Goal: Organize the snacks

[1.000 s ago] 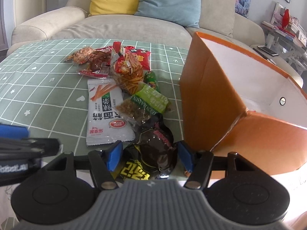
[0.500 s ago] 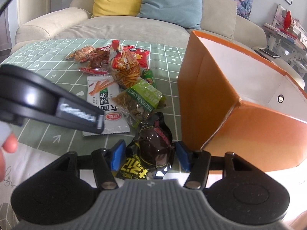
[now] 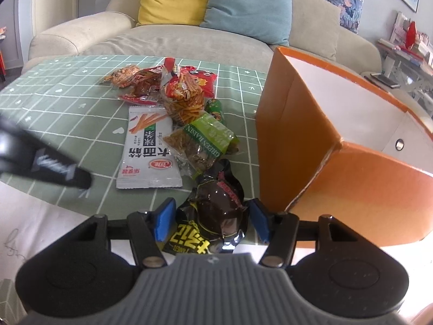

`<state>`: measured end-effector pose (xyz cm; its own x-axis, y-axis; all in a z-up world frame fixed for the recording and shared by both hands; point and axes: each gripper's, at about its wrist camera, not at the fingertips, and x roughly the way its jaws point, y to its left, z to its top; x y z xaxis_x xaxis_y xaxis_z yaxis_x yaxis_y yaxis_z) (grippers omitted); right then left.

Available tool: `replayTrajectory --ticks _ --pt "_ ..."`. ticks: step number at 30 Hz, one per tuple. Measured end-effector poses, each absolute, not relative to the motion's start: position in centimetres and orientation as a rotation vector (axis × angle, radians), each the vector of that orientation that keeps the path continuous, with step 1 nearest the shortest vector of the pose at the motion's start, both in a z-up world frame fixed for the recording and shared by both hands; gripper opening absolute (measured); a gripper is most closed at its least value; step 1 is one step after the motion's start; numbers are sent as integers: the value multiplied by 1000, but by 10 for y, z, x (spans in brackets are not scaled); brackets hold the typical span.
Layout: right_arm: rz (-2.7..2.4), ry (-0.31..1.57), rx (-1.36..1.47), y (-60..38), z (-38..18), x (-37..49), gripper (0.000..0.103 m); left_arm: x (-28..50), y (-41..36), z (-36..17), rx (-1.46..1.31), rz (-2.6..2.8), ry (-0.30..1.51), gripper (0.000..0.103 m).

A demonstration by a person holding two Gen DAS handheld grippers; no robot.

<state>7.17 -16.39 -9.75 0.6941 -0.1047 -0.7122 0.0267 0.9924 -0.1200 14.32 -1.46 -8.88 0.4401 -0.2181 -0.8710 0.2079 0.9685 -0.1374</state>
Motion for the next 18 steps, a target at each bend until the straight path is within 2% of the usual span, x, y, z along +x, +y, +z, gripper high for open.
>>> replayTrajectory --ticks 2,4,5,6,7,8,9,10,12,15,18 --pt "-67 802 -97 -164 -97 71 58 140 -5 -86 -45 -271 1074 0" --pt "-68 802 -99 -162 -97 70 58 139 -4 -82 -61 -277 1067 5" --pt "-69 802 -106 -160 -98 70 58 139 -6 -80 -62 -277 1058 14" --pt "-69 802 -112 -160 -98 70 58 138 -10 -78 -58 -283 1043 28" --pt "-69 802 -113 -160 -98 69 58 138 -15 -76 -52 -295 1034 38" --pt "-68 802 -109 -160 -98 69 58 138 -21 -75 -44 -314 1027 51" --pt "-70 803 -106 -161 -98 69 58 139 -27 -75 -36 -330 1025 58" --pt "-75 803 -105 -162 -97 69 58 141 -33 -74 -28 -340 1025 60" --pt "-83 801 -107 -165 -98 70 58 146 -46 -76 -13 -351 1035 70" --pt "-83 801 -100 -167 -99 70 59 155 -65 -80 -10 -360 1046 80" --pt "-74 814 -92 -168 -100 72 58 163 -77 -87 -31 -347 1068 85"
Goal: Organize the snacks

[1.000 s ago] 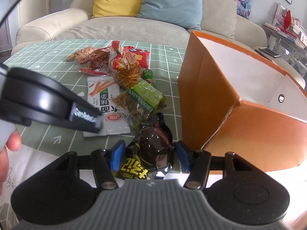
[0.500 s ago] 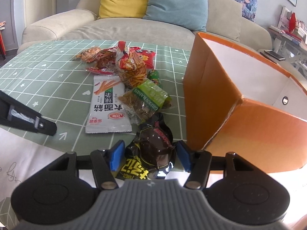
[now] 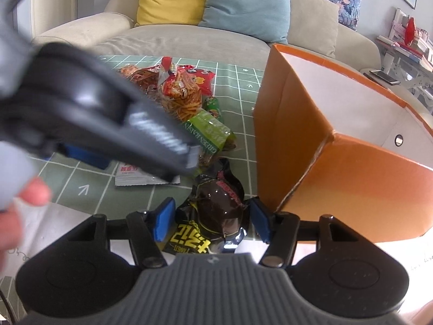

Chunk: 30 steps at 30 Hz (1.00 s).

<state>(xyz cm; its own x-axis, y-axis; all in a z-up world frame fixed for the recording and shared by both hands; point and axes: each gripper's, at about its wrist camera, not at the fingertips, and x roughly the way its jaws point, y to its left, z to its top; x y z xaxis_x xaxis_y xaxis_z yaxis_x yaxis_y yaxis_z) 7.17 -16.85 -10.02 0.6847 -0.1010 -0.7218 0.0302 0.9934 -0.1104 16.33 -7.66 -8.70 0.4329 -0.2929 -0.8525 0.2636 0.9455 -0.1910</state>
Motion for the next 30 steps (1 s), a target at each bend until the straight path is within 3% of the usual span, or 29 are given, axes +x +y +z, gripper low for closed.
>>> replayTrajectory --ticks 5,8,12,13,15,20,30 --pt "-70 815 -69 -174 -100 71 59 171 -90 -95 27 -290 1064 89" --pt "-67 814 -74 -173 -101 71 60 171 -95 -96 75 -287 1058 86" --pt "-64 814 -75 -173 -101 71 61 168 -94 -95 128 -271 1040 52" --pt "-64 814 -75 -173 -101 71 61 169 -92 -95 121 -275 1040 49" --pt "-63 814 -73 -173 -101 70 62 170 -83 -94 102 -280 1047 32" --pt "-63 816 -78 -171 -102 69 63 172 -61 -91 53 -284 1084 2" --pt "-52 819 -57 -173 -101 68 58 151 -19 -85 148 -213 1117 0"
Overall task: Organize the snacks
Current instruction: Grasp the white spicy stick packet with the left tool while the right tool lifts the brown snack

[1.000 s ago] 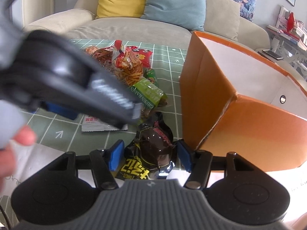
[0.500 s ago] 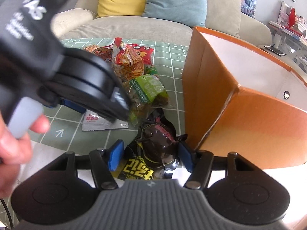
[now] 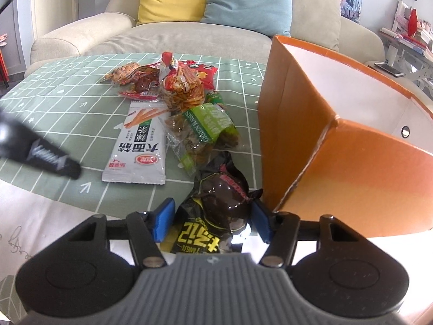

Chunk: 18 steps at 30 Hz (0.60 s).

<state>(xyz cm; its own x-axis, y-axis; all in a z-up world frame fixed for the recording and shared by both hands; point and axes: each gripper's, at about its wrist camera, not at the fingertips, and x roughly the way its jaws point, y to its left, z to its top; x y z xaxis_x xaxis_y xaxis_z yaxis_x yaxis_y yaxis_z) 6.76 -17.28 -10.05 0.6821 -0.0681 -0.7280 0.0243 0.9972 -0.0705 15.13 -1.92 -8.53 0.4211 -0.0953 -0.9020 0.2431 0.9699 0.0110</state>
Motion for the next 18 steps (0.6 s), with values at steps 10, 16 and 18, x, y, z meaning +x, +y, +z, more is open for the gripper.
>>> replayTrajectory --ticks 10,16,18 --pt "83 814 4 -152 -98 77 47 146 -6 -71 14 -259 1039 40" --pt "205 797 27 -137 -101 88 47 147 9 -68 -17 -217 1033 49" --pt "225 797 57 -137 -101 94 47 146 15 -68 -27 -202 1032 49"
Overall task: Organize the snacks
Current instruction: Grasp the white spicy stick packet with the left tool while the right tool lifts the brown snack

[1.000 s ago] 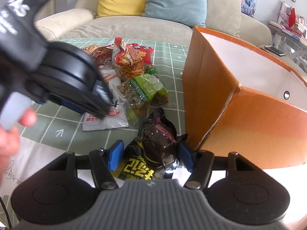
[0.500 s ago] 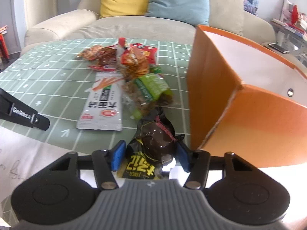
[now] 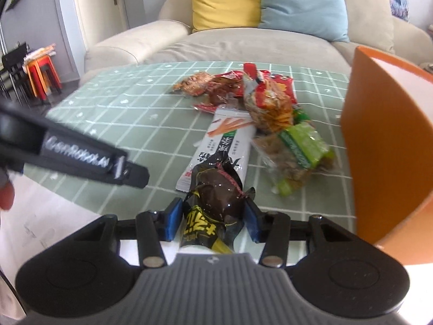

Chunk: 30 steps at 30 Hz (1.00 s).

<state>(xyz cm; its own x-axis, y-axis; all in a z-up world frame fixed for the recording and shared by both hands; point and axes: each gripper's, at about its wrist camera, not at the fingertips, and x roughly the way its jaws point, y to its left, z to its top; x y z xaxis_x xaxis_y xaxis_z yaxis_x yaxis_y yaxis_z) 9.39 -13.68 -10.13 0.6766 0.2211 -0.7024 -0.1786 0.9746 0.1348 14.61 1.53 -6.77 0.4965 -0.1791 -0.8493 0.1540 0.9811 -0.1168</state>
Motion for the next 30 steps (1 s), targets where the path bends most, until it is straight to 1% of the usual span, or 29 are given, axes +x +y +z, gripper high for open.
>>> replayTrajectory --ticks 5,7,9,12,16,18,20,23,25,28,29,30 --pt "266 782 119 -140 -97 102 43 149 21 -67 -38 -198 1027 51" --pt "220 764 103 -145 -91 100 42 150 17 -65 -26 -219 1013 56" --pt "181 755 81 -150 -86 98 41 151 10 -64 -3 -254 999 65" --pt "109 756 16 -154 -82 93 41 159 -8 -67 58 -314 980 72" --pt "43 767 -67 -159 -88 92 39 172 -33 -72 120 -368 975 75" --pt "41 766 -79 -160 -91 92 39 180 -44 -76 137 -370 970 82" --pt "35 768 -103 -159 -95 94 40 188 -53 -81 160 -345 967 86" --pt "36 777 -101 -161 -101 97 41 198 -64 -89 214 -339 965 86" --pt "40 767 -108 -161 -102 100 44 204 -68 -94 230 -329 970 87" --pt "49 761 -106 -163 -104 100 45 211 -64 -98 182 -312 981 87" --pt "52 760 -103 -163 -104 100 45 212 -64 -98 181 -306 978 86" --pt "55 760 -101 -164 -104 102 46 212 -64 -98 181 -311 976 80"
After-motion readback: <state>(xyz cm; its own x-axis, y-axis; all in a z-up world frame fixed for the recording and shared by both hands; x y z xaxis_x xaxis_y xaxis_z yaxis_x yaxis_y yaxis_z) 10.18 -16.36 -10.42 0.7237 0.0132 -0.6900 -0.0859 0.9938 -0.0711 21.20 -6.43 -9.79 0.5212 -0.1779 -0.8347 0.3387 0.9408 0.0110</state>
